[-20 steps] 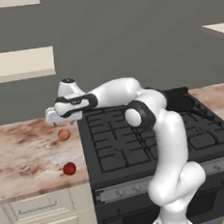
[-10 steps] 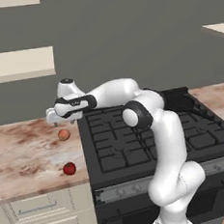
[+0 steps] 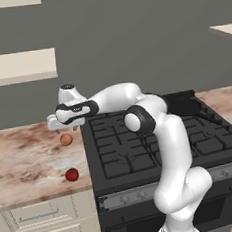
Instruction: Place the pan on the rear right burner on the stove. Then place the tomato and the onion in the pan and turn on the rear right burner.
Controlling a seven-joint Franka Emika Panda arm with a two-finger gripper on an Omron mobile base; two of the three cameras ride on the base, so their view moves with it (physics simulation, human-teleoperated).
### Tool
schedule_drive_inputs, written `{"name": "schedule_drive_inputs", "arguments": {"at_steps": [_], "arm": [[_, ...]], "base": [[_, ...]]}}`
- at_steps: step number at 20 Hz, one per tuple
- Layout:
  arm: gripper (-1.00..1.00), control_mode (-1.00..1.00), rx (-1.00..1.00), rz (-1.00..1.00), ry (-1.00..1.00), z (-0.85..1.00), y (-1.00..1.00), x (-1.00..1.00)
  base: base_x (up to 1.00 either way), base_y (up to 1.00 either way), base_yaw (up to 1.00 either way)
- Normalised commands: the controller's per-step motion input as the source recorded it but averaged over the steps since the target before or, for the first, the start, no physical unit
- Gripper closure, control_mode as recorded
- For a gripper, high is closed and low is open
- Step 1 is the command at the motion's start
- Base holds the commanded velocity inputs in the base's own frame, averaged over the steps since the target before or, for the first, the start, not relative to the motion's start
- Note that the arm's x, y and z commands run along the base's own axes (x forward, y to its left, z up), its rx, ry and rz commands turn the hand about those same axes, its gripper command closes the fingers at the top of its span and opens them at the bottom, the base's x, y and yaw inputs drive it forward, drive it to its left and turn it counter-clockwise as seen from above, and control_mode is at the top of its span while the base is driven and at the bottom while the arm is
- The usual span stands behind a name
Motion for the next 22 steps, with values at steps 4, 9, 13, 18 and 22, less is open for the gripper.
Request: {"name": "schedule_drive_inputs", "arguments": {"at_steps": [4, 9, 13, 18, 22], "arm": [[-1.0, -1.0, -0.02, 0.0, 0.0, -0.18, 0.04, 0.0], [-1.0, -1.0, -0.03, 0.0, 0.0, -0.07, 0.04, 0.02], [-1.0, -1.0, -0.03, 0.0, 0.0, -0.15, 0.04, 0.03], [-1.0, -1.0, -0.01, 0.0, 0.0, -0.18, 0.06, 0.07], [-1.0, -1.0, 0.0, 0.0, 0.0, -0.16, 0.0, 0.07]], "base": [[0.0, 0.0, 0.0], [0.0, 0.0, 0.0], [0.0, 0.0, 0.0], [0.0, 0.0, 0.0], [0.0, 0.0, 0.0]]}}
